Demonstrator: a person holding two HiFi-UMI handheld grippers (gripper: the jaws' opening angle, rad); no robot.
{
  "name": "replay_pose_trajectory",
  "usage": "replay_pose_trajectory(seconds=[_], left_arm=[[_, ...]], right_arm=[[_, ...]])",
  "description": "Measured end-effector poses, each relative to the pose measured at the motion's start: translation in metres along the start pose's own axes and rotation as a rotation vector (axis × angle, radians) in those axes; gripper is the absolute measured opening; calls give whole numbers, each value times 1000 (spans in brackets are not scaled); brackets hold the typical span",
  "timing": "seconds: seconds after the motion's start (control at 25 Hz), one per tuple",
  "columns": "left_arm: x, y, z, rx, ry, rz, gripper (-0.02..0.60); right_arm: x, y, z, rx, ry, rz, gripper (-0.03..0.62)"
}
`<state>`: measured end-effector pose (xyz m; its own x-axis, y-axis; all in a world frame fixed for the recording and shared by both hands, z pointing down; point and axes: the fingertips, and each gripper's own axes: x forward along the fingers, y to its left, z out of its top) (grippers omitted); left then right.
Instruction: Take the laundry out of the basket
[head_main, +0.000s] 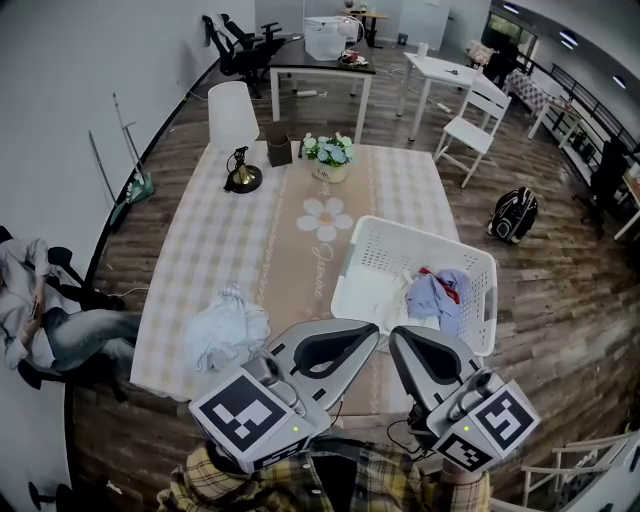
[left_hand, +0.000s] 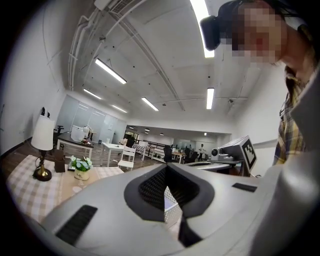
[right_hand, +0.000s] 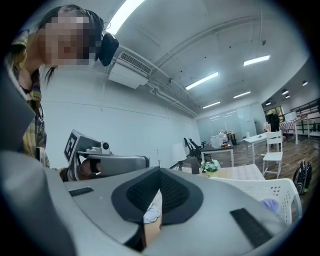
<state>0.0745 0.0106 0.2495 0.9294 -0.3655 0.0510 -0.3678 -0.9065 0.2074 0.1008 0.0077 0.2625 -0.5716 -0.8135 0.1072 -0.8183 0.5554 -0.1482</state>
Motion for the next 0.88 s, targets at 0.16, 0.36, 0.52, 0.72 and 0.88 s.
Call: replay_pose_trajectory(seconds=[0.16,0.36,0.52,0.72,0.88], left_arm=[[-1,2,-1,-2,0,4,20],[-1,6,-3,12,-3,8,20],[0,7,-6,-3,12,2,20],[-5,7,-6,-8,14,-8,20],[-7,7,-10,-17,24,-29,20]], right_arm=[[-1,-1,-2,1,1,-12,-5],[-1,-5,-4,12,2,-26,-5],[0,-6,-6,16,3,-35,-5],[0,-2,-5,16,6,-55,-5],[-3,-1,-8,23,10,-86,-4]])
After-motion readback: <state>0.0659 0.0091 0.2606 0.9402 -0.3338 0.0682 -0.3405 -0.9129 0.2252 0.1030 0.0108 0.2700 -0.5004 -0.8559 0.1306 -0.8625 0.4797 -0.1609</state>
